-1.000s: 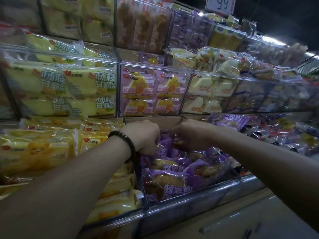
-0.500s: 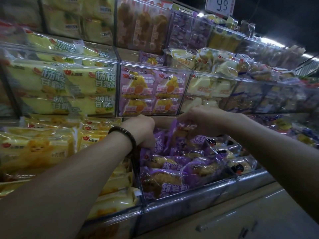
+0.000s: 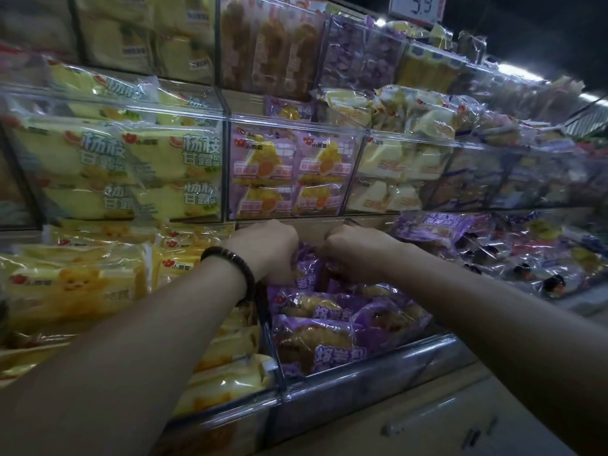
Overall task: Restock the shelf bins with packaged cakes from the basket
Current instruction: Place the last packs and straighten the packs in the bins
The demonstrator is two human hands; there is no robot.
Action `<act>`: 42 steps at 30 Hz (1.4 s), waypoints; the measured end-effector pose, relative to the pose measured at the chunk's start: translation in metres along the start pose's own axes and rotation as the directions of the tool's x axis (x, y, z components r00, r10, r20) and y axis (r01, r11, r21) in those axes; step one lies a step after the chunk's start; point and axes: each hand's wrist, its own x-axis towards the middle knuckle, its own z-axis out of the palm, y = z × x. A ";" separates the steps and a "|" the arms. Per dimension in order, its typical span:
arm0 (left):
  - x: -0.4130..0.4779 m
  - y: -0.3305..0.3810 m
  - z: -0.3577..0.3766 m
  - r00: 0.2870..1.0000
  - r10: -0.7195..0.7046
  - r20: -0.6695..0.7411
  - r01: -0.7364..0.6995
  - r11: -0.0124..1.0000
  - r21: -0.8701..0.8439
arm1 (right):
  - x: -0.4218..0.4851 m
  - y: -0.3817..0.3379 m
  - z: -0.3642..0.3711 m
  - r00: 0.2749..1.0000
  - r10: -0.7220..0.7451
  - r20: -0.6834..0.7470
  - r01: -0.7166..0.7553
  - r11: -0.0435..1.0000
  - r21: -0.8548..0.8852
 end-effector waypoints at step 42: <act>-0.067 0.072 -0.002 0.974 -0.187 -0.129 0.213 0.950 0.227 | -0.074 0.002 -0.048 0.985 0.167 0.054 -0.170 0.983 0.072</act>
